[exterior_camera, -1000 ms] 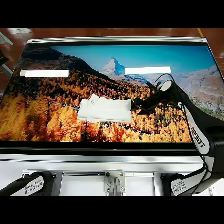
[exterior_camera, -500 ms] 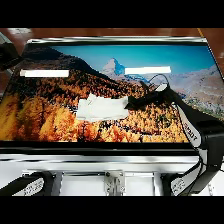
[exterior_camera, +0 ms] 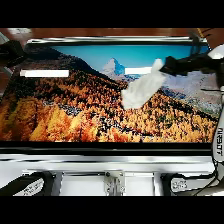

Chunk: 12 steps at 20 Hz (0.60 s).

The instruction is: Fold the shirts.

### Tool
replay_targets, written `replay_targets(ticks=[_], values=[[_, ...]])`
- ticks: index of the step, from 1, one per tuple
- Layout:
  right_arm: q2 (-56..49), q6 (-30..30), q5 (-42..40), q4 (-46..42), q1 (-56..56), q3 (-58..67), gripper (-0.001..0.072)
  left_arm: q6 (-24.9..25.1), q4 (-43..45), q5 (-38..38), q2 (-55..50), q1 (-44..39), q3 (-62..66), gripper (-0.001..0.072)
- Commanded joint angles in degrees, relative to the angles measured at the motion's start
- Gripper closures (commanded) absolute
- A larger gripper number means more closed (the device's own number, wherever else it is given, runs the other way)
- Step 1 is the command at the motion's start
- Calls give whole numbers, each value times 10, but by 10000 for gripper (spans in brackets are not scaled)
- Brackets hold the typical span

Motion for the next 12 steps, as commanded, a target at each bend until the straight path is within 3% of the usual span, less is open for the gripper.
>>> replay_targets(ticks=[1,8,12], values=[[8,23,83,-132,-110,29,661,-1,0,-7,0,-2,0,666],[-11,66,85,-295,-348,27,661,-7,0,-86,0,-3,0,666],[-11,100,121,-300,-479,-41,660,-9,0,-84,0,-29,0,667]])
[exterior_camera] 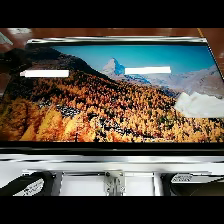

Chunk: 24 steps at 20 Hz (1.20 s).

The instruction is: Fold the shirts.

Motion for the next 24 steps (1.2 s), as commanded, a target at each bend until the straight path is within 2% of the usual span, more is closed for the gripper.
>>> replay_targets(ticks=[1,4,7,10,13,14,15,16,17,20,21,22,23,24], values=[[1,25,45,-24,-109,-79,661,-3,0,-5,0,-24,0,666],[38,13,42,-2,-131,-231,661,-3,0,8,-1,-51,-2,666],[99,11,5,-62,-132,-349,661,-2,0,9,-3,-65,-2,666],[139,20,-17,-131,-135,-403,661,-2,0,9,-3,-65,-2,666],[150,23,-33,-135,-149,-418,659,-2,0,7,-3,-65,-2,666],[150,23,-39,-131,-152,-417,619,-2,0,8,-3,-65,-2,666],[151,22,-37,-131,-152,-415,384,-2,1,8,-3,-65,-2,666],[156,17,-28,-130,-152,-412,88,-1,4,8,-3,-65,-2,666],[164,13,-15,-134,-152,-403,40,0,9,8,-3,-65,-2,666],[205,27,16,-125,-152,-342,41,3,30,10,-13,-65,-2,666],[220,29,6,-84,-152,-309,41,11,30,10,-23,-65,-2,666],[236,20,-25,-6,-150,-277,71,16,30,10,-37,-66,-2,667],[255,0,-71,75,-136,-248,126,33,31,9,-55,-72,-2,667],[274,-30,-113,143,-106,-230,126,56,32,9,-76,-83,-2,668]])
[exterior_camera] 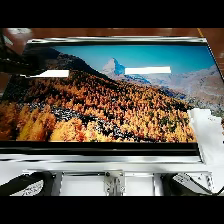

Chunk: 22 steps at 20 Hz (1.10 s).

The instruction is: Fold the shirts.

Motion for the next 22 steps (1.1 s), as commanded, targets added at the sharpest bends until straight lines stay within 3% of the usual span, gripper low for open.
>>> replay_targets(ticks=[1,3,4,5,6,10,17,22], values=[[63,-73,-107,216,78,72,126,43,21,-4,-62,-30,0,668],[87,-88,-100,163,212,74,125,31,72,-22,-113,-77,0,667],[80,-57,-65,90,285,69,124,15,83,-34,-136,-95,0,591],[65,-19,-32,40,338,62,120,1,83,-52,-158,-107,0,144],[45,-11,9,28,372,58,120,-18,83,-76,-178,-113,-1,8],[-24,-11,90,45,456,58,121,-18,83,-94,-179,-115,-43,0],[-38,-11,86,85,547,59,121,-18,75,-31,-152,-115,-92,0],[-38,-11,86,94,557,59,121,-18,75,-29,-152,-115,-92,0]])
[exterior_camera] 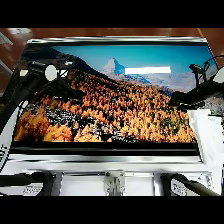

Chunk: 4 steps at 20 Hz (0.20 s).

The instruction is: Fold the shirts.

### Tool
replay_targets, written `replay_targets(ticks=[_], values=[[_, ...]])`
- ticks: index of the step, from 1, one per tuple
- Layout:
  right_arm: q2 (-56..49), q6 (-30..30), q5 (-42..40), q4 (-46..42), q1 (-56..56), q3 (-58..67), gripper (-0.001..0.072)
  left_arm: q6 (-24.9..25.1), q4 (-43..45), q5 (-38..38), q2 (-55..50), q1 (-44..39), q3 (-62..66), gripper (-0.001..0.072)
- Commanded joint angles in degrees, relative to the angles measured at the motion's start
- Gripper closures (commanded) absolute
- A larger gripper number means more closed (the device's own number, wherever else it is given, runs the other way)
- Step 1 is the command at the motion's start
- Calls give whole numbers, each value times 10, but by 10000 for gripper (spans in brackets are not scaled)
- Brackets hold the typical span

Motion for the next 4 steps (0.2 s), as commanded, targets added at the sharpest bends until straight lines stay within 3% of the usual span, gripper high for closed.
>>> replay_targets(ticks=[1,4], values=[[-1,0,3,7,9,0,121,0,-2,10,1,0,-2,0],[-1,0,3,7,9,0,121,0,-2,21,1,0,-2,0]])
